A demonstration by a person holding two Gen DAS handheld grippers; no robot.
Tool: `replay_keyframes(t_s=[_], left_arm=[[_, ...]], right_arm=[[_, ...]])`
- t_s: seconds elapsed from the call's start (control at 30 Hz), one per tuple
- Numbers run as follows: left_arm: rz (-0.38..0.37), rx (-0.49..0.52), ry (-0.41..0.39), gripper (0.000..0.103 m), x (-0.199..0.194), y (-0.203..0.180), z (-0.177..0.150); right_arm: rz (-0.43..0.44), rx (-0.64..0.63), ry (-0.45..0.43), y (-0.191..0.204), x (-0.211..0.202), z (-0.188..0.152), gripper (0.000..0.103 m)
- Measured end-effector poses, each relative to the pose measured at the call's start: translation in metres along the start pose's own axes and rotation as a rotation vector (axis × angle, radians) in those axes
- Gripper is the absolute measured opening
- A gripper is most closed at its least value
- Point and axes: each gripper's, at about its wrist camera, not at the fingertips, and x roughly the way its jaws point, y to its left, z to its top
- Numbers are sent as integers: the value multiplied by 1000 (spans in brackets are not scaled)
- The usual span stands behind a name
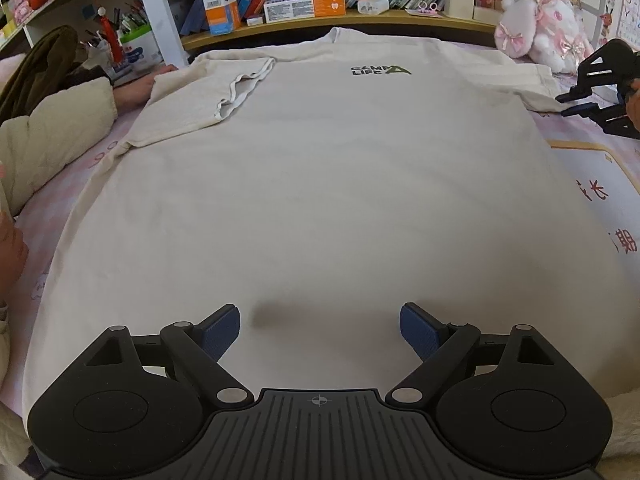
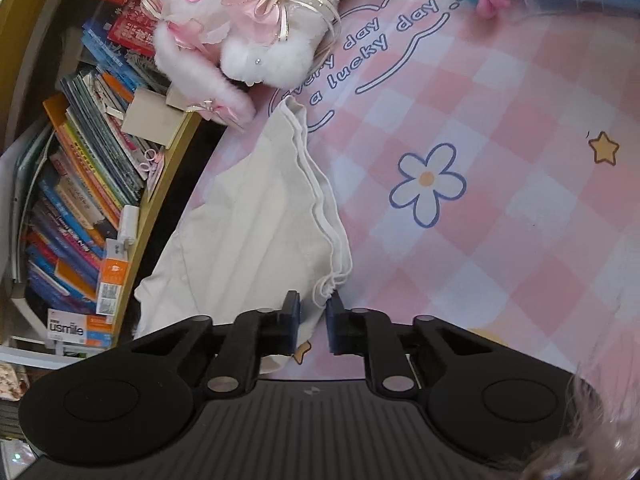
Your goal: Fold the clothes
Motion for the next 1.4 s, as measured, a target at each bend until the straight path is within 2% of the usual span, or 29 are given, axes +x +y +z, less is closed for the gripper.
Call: replay_keyframes(t_s=[0.1, 0.2, 0.33, 0.43, 0.47, 0.57, 0.63, 0.67, 0.73, 0.77, 0.8, 0.93, 1.13, 1.27, 1.4], left_arm=[[0, -10, -5, 90, -1, 9, -3], [3, -31, -11, 90, -2, 21, -6], [13, -77, -10, 90, -4, 41, -11], [16, -107, -4, 90, -3, 54, -14], [15, -114, -1, 90, -2, 58, -15], [10, -126, 1, 90, -3, 65, -16], [10, -130, -3, 90, -3, 69, -18], [11, -133, -3, 90, -3, 71, -18], [12, -140, 7, 90, -1, 75, -20], [13, -143, 14, 90, 1, 76, -21], [13, -145, 18, 90, 2, 77, -21], [3, -139, 18, 90, 7, 78, -18], [-10, -111, 11, 90, 9, 71, -16], [-5, -121, 13, 90, 9, 71, -15], [1, -127, 12, 90, 6, 67, -15]], right_arm=[[-51, -95, -41, 18, 0, -1, 11], [-97, -269, -89, 52, 2, -6, 9], [-126, -575, -156, 113, 14, -24, 8], [-104, -878, -181, 165, 32, -62, 8], [-84, -1009, -162, 180, 41, -82, 8], [-48, -1415, 43, 200, 76, -149, 8], [-68, -1559, 191, 191, 99, -181, 8], [-79, -1566, 215, 185, 105, -188, 11], [-65, -1513, 188, 175, 108, -189, 28], [-53, -1461, 194, 172, 108, -185, 54], [-38, -1410, 201, 170, 107, -180, 59], [24, -1307, 223, 160, 98, -163, 58], [11, -1226, 141, 157, 80, -151, 58], [-21, -1214, 134, 153, 80, -146, 46], [16, -1223, 196, 151, 84, -152, 37]])
